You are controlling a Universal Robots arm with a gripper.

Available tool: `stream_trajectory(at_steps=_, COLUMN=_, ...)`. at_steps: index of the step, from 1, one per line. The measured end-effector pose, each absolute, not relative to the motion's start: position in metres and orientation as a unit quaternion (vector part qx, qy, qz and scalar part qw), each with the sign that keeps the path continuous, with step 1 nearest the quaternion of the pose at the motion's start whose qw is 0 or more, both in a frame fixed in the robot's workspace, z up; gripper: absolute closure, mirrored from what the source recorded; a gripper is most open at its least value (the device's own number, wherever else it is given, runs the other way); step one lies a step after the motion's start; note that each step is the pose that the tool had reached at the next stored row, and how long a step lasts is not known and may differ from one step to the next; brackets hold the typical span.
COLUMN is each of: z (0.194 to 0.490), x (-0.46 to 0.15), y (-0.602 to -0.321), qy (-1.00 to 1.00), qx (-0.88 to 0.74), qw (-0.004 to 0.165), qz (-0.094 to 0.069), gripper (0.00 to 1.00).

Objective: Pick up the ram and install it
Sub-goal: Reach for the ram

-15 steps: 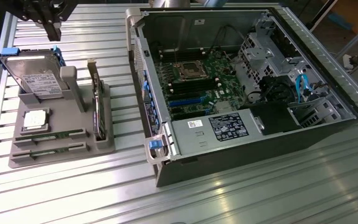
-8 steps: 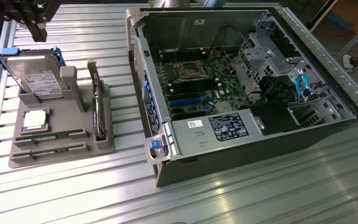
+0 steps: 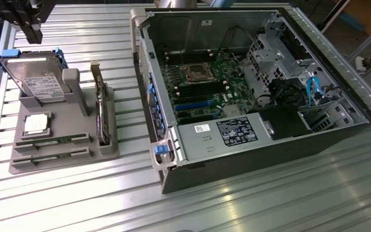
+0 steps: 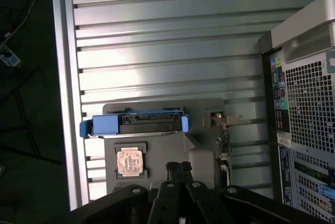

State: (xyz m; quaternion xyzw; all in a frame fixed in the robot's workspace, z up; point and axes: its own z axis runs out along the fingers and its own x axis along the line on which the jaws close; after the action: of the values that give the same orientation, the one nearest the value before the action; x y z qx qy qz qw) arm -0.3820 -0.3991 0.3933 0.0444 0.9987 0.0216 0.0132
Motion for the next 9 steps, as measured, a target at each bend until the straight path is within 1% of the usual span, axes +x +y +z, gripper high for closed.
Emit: stream_trajectory(at_steps=9, z=0.393, x=-0.382, y=-0.416, qy=0.999, qx=0.044, qw=0.013, qz=0.022, gripper=0.89)
